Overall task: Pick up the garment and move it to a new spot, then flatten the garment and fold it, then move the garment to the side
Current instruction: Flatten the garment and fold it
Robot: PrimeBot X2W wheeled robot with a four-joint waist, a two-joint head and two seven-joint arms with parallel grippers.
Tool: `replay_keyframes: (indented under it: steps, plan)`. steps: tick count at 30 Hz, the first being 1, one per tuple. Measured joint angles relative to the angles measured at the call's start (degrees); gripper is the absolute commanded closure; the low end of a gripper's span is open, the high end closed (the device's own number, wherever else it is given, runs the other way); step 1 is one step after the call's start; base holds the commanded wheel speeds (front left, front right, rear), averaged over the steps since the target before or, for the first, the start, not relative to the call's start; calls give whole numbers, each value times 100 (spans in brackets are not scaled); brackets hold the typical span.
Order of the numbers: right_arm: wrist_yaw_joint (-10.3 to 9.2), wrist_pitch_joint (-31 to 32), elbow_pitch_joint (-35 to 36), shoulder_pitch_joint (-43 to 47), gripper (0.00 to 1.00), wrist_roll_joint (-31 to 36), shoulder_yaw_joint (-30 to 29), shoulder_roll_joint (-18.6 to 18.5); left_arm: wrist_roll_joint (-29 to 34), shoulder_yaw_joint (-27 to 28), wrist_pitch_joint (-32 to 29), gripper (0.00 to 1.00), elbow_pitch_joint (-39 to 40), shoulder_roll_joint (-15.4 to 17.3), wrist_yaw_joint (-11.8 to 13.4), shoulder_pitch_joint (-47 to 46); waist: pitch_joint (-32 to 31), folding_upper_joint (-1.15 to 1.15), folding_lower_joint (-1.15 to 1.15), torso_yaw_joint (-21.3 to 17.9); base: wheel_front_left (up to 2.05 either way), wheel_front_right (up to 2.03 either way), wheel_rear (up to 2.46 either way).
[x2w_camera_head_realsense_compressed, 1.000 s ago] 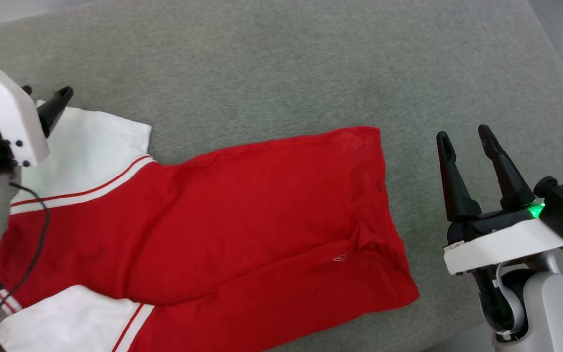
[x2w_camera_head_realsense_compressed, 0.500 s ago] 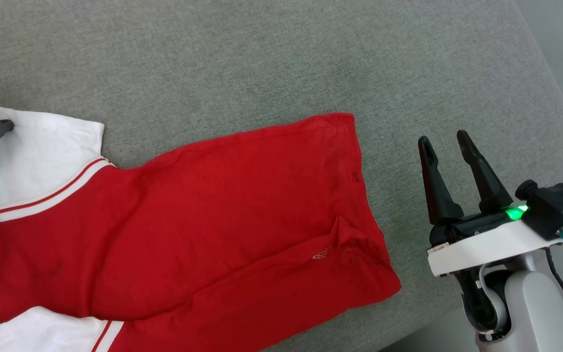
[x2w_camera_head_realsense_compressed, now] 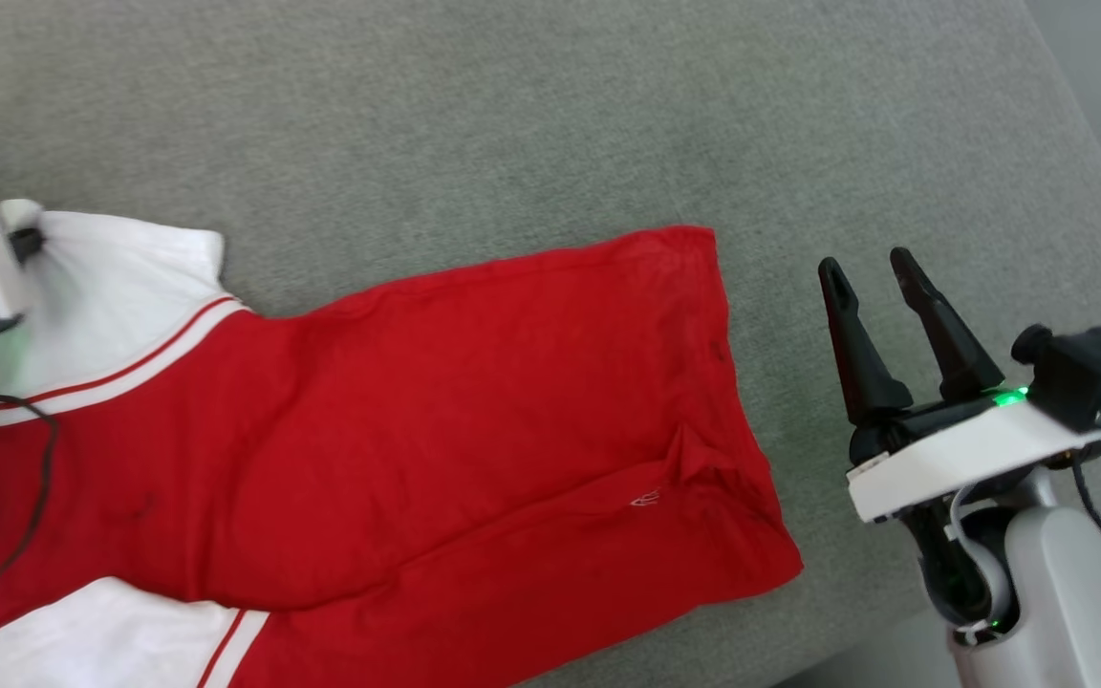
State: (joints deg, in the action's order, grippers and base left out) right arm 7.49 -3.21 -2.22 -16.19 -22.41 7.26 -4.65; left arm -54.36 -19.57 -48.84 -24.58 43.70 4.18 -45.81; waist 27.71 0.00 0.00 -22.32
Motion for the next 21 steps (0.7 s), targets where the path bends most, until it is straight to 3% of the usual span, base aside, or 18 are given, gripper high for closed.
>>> replay_keyframes:
  steps: [12,21]
  plan:
    - [0,1850,-1118,-849,0,-1048,751,-1180,358,-363,1010,100,-14,-689,-519,-157,-544,0,0,781,0,0,0]
    - [0,3151,-2005,-1830,0,-1293,1004,-1569,431,-482,1281,100,441,-895,-644,-171,-546,0,1,1402,0,0,0]
